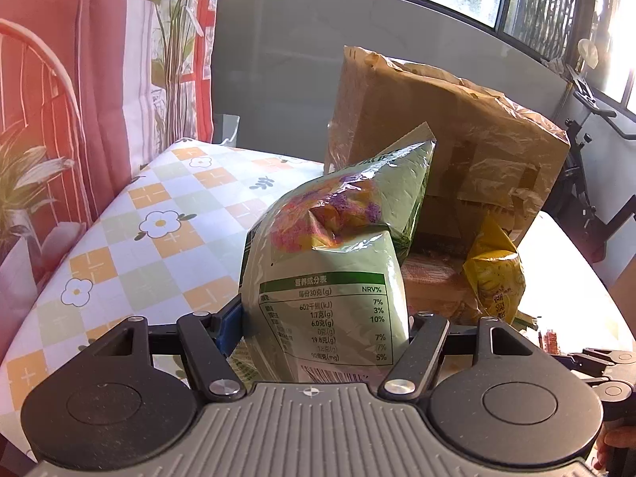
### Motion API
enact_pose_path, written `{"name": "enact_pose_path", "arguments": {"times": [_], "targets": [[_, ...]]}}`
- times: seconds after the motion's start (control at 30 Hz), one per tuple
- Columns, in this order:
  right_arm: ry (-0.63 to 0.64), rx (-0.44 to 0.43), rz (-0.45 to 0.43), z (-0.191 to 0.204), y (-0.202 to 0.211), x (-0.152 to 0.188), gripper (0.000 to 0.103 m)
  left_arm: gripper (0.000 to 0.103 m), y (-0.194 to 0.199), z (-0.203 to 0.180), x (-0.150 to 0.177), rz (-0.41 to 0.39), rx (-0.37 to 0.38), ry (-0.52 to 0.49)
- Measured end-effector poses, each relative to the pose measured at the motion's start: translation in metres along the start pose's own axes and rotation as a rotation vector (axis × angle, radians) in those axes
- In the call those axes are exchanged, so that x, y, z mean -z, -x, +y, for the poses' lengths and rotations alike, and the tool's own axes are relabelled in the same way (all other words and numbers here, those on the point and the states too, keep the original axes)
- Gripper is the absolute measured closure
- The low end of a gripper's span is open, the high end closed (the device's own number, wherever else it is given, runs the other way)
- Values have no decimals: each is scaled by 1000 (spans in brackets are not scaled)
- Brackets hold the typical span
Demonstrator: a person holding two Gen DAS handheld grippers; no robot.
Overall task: Organize snacks
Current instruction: 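Grasp green chip bag with left tool while right tool grasps square cracker, then carry green chip bag and cracker over the box with both tools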
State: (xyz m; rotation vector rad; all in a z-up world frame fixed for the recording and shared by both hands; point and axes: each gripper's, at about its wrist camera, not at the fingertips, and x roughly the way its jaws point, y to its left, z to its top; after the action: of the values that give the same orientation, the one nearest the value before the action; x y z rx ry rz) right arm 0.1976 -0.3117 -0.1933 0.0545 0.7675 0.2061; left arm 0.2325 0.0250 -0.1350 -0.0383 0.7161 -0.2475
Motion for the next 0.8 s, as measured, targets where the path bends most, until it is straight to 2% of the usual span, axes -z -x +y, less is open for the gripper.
{"name": "enact_pose_path", "arguments": {"times": [0.13, 0.23, 0.3, 0.33, 0.43, 0.6, 0.8], "targets": [[21, 15, -2, 4, -7, -3, 46, 32, -2, -6, 6, 4, -17, -28], [67, 44, -8, 9, -12, -4, 46, 32, -2, -5, 7, 6, -6, -10], [97, 58, -15, 12, -14, -3, 49, 32, 0, -4, 8, 0, -3, -9], [104, 53, -17, 12, -13, -3, 54, 32, 1, -4, 7, -2, -1, -10], [66, 13, -11, 2, -9, -5, 55, 32, 7, -3, 5, -14, 12, -4], [-38, -24, -91, -18, 15, -15, 55, 32, 20, -1, -10, -61, 14, 8], [-67, -90, -230, -38, 47, -53, 55, 32, 35, -3, -50, -137, 40, 11]]}}
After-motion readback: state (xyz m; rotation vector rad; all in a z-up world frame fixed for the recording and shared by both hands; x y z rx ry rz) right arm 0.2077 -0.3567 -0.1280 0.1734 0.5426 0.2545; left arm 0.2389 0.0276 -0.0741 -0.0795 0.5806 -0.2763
